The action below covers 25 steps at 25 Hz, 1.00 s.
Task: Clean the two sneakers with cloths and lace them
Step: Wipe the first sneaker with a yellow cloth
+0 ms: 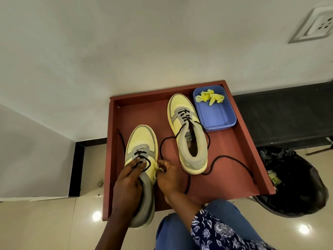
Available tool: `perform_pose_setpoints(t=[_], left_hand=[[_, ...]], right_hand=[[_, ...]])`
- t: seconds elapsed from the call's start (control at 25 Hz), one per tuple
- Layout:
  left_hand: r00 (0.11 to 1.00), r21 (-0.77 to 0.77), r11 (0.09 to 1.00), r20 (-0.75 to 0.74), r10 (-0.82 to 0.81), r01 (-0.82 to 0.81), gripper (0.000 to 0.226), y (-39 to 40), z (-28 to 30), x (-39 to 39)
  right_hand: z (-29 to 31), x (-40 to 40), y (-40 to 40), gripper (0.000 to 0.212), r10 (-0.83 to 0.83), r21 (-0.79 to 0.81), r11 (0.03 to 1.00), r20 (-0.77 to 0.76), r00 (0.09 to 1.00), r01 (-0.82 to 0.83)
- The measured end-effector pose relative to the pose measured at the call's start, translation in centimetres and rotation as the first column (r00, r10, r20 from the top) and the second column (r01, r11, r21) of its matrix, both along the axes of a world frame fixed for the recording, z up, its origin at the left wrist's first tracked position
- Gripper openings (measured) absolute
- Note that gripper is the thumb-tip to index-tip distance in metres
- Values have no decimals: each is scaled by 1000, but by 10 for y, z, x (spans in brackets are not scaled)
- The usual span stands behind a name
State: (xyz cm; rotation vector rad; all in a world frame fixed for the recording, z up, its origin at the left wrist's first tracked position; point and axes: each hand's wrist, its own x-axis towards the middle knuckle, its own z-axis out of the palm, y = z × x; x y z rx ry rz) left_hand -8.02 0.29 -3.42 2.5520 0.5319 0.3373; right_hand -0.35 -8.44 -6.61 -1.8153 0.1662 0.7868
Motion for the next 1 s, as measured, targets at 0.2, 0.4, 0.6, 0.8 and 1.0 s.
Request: perform_pose_setpoints(t=[0.2,0.4,0.6,0.8,1.0], left_hand=[[997,-53,997,54,53,-50,43,1,-4,-1],[994,-77,995,88,72,-65,37,0,-3,0],[990,-119,991,114,79,-66,37,-1,-4,1],[988,-118,991,135,78,-62,36,0,-6,1],[988,-107,992,130,80,-66,36,1,-9,-1]], right_hand=[[-1,34,19,27,-18,-101,995,66,998,24],[7,67,39,29,4,-158,987,204,979,29],[20,91,53,34,119,-210,976,295,948,-58],[17,95,55,38,235,-151,970,365,901,-191],[3,57,25,39,195,-164,978,499,845,-129]])
